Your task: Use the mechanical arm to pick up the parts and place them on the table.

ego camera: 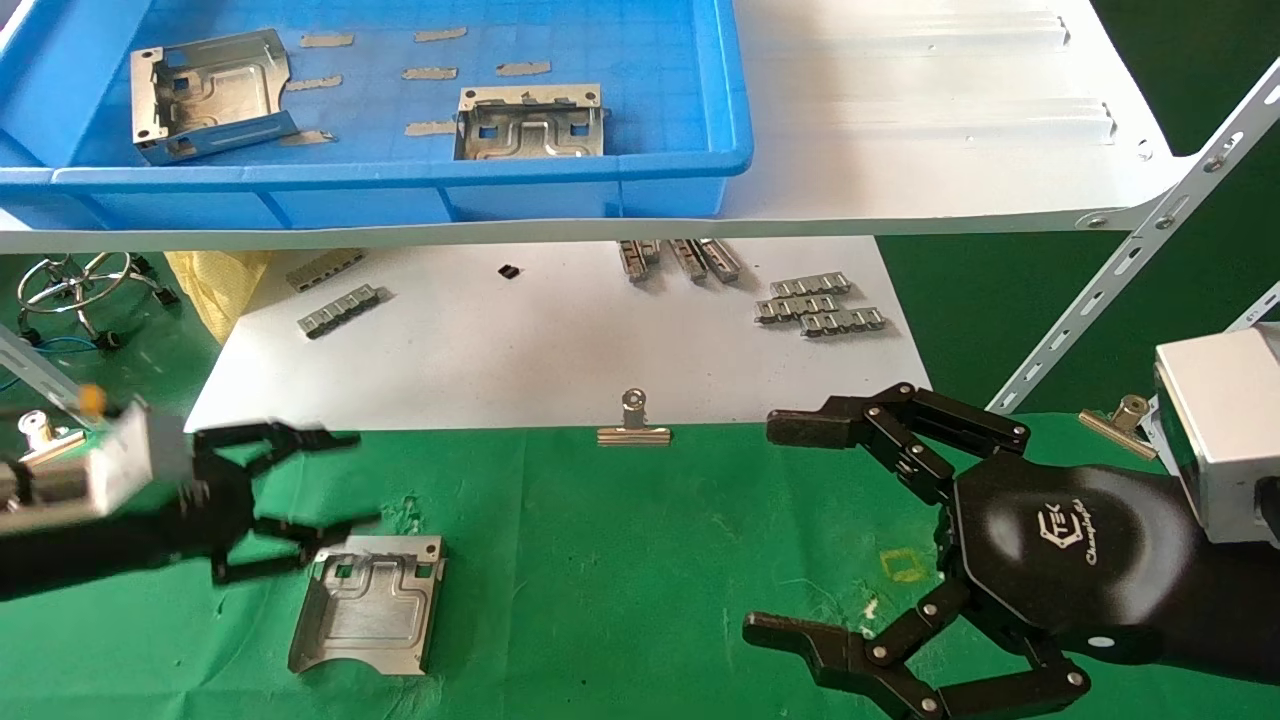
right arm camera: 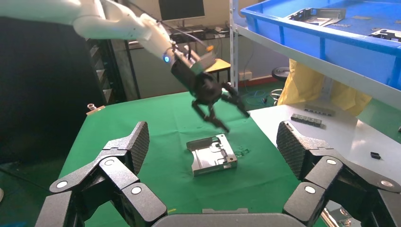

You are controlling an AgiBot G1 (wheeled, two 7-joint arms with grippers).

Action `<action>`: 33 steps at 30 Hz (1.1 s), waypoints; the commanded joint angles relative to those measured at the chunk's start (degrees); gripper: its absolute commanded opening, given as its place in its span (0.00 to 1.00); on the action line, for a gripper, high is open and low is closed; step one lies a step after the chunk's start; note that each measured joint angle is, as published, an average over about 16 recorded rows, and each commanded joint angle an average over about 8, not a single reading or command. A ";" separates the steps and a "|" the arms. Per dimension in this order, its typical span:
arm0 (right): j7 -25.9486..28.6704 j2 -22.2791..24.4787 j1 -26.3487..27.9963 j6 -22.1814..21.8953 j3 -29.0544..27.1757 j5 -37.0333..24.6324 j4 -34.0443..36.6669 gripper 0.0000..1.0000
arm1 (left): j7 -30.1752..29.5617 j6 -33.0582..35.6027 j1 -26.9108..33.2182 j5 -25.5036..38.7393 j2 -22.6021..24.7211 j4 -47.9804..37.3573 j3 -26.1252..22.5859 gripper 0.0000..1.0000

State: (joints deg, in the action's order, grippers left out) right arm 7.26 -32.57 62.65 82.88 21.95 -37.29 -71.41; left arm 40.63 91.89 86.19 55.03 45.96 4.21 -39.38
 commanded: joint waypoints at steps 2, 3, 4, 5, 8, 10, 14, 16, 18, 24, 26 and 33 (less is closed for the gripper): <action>0.00 0.00 0.00 0.00 0.00 0.00 0.00 1.00 | -6.28 0.04 -2.50 -4.35 -0.48 -0.51 2.17 1.00; 0.00 0.00 0.00 -0.01 0.00 0.00 0.00 1.00 | -7.01 0.05 -3.02 -5.15 -0.53 -0.69 2.60 1.00; 0.00 0.00 -0.01 -0.01 0.00 0.00 0.01 1.00 | -7.36 0.06 -3.33 -5.63 -0.57 -0.80 2.85 1.00; 0.00 0.00 -0.01 -0.01 -0.01 0.00 0.01 1.00 | -7.81 0.06 -3.69 -6.16 -0.60 -0.93 3.12 1.00; 0.00 0.00 -0.01 -0.01 0.00 0.00 0.00 1.00 | -7.65 0.06 -3.89 -6.35 -0.61 -0.96 3.24 1.00; 0.00 0.00 0.00 -0.01 0.00 0.01 0.00 1.00 | -7.37 0.04 -3.66 -5.99 -0.62 -0.69 3.09 1.00; 0.00 0.00 0.00 0.00 0.00 0.01 0.01 1.00 | -8.01 -0.11 -3.82 -5.65 -0.83 1.10 3.29 1.00; 0.00 0.00 -0.01 -0.01 0.00 0.01 0.01 1.00 | -9.23 -0.25 -4.47 -6.06 -1.11 2.77 3.91 1.00; 0.00 0.00 0.00 -0.01 0.00 0.01 0.01 1.00 | -10.59 -0.44 -5.12 -6.29 -1.43 4.92 4.53 1.00; 0.00 0.00 0.00 0.00 0.00 0.01 0.01 1.00 | -15.06 -1.07 -7.26 -7.04 -2.47 11.98 6.60 1.00; 0.00 0.00 0.00 0.00 0.00 0.01 0.01 1.00 | -16.53 -1.28 -7.97 -7.29 -2.81 14.32 7.28 1.00; -0.01 0.00 0.00 0.00 0.00 0.01 0.01 1.00 | -21.73 -2.01 -10.45 -8.17 -4.02 22.52 9.67 1.00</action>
State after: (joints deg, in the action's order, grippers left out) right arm 7.26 -32.57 62.65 82.88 21.95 -37.28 -71.40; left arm 18.90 89.88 75.75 46.86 41.94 26.72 -29.70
